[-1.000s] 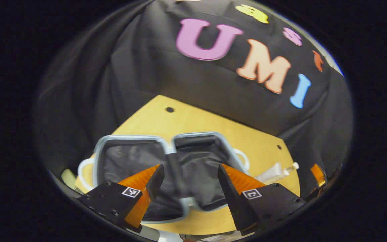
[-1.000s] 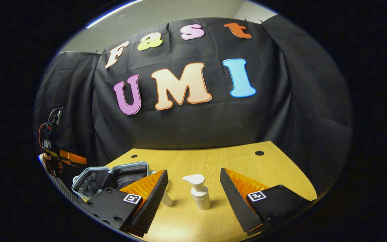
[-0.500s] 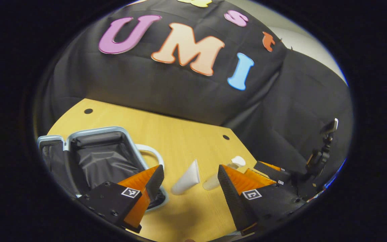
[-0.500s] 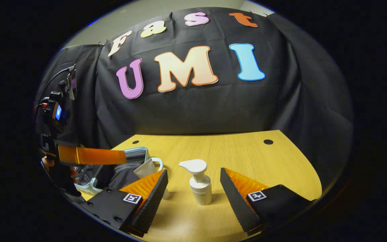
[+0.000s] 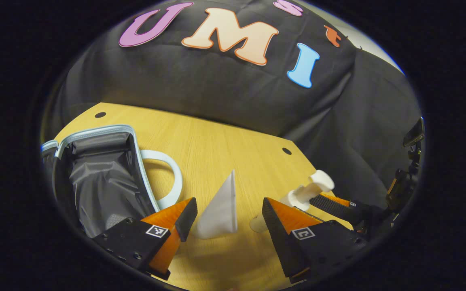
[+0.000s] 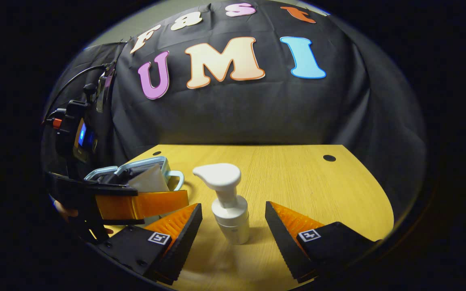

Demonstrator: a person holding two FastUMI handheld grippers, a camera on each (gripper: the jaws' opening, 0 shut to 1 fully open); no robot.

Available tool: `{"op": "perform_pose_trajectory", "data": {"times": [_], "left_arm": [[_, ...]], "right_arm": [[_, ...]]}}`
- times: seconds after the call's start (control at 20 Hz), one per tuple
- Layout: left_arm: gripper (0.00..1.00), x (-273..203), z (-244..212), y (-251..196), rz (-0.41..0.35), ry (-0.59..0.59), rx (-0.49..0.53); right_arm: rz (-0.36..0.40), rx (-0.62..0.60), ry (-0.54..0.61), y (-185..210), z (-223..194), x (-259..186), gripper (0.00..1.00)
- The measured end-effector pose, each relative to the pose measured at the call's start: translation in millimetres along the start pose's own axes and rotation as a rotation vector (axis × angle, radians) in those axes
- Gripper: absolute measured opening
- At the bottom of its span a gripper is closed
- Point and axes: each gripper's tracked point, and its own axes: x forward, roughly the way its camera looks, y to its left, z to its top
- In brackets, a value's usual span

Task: First open the suitcase, pack the skin care products into it, and then close the suitcase.

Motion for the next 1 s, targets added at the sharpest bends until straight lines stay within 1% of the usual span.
{"op": "perform_pose_trajectory", "data": {"times": [0.15, 0.2, 0.25, 0.3, 0.35, 0.4, 0.45, 0.5, 0.6, 0.7, 0.75, 0.8, 0.9, 0.95, 1.0], "left_arm": [[0.94, 11.4, -3.5, 5.3, 0.028, -0.003, -0.017], [0.92, 13.3, -1.7, 5.8, 0.03, -0.012, -0.022], [0.87, 15.1, -1.2, 7.0, 0.03, -0.013, -0.027], [0.84, 17.7, -2.9, 10.5, 0.035, -0.012, -0.035], [0.65, 18.4, -2.4, 12.0, 0.035, -0.013, -0.042], [0.54, 17.0, -0.6, 15.6, 0.049, -0.019, -0.052], [0.43, 16.9, 1.1, 17.1, 0.045, -0.018, -0.065], [0.37, 15.9, 1.2, 19.0, 0.044, -0.022, -0.084], [0.28, 12.5, -0.9, 21.9, 0.044, -0.003, -0.12], [0.24, 6.5, 4.2, 23.0, 0.042, 0.001, -0.135], [0.24, -0.1, 10.2, 19.8, 0.025, 0.002, -0.15], [0.23, -8.5, 19.6, 16.0, 0.003, -0.002, -0.164], [0.23, -29.4, 42.6, 13.8, -0.035, -0.011, -0.166], [0.26, -41.4, 53.2, 18.2, -0.044, -0.006, -0.156], [0.23, -54.1, 61.3, 27.2, -0.042, 0.0, -0.145]], "right_arm": [[0.01, -0.005, 0.019, 1.1, -8.8, 10.4, 0.98], [0.011, -0.009, 0.022, 0.5, -10.6, 15.1, 0.96], [0.014, -0.011, 0.025, 0.7, -12.3, 18.7, 0.96], [0.017, -0.012, 0.029, 0.7, -13.7, 21.3, 0.98], [0.018, -0.014, 0.035, 0.9, -15.0, 23.8, 0.99], [0.017, -0.017, 0.038, 0.2, -16.1, 25.3, 0.98], [0.014, -0.023, 0.04, -0.5, -18.1, 26.9, 0.98], [0.012, -0.03, 0.039, -1.3, -18.5, 28.7, 0.98], [0.007, -0.047, 0.032, -2.8, -18.0, 30.3, 0.92], [0.02, -0.056, 0.04, -0.5, -22.5, 33.4, 0.8], [0.02, -0.056, 0.053, 0.7, -25.9, 34.6, 0.75], [0.019, -0.06, 0.049, 1.0, -23.1, 36.0, 0.67], [0.013, -0.055, 0.058, -1.3, -24.5, 35.5, 0.62], [0.007, -0.044, 0.068, -1.3, -24.0, 35.6, 0.61], [0.003, -0.03, 0.08, -1.2, -22.8, 34.8, 0.6]]}}
